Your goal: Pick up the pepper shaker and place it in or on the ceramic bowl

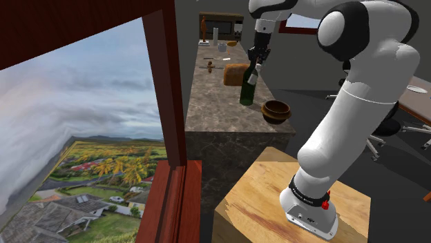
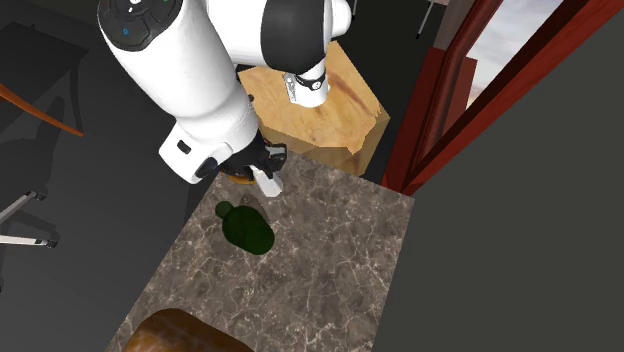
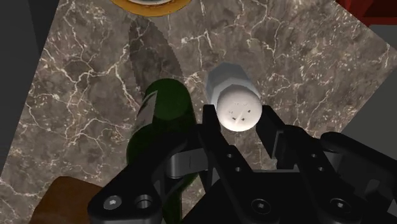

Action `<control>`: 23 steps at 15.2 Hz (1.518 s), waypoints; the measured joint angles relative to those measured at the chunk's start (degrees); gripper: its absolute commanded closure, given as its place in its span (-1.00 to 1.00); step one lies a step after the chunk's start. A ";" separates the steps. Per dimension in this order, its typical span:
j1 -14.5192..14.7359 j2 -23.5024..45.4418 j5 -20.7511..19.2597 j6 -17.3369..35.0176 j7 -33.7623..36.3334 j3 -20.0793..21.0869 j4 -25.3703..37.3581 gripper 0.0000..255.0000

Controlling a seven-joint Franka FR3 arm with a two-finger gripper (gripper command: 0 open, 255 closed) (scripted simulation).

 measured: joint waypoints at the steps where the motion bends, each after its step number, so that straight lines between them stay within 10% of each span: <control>1: -0.55 -1.73 -0.58 0.24 -1.01 -0.55 -1.92 1.00; 11: -4.68 -17.71 -6.84 -1.15 -6.74 -3.96 -15.80 1.00; 23: -5.46 -19.25 -7.80 6.80 -7.60 -4.84 -25.24 1.00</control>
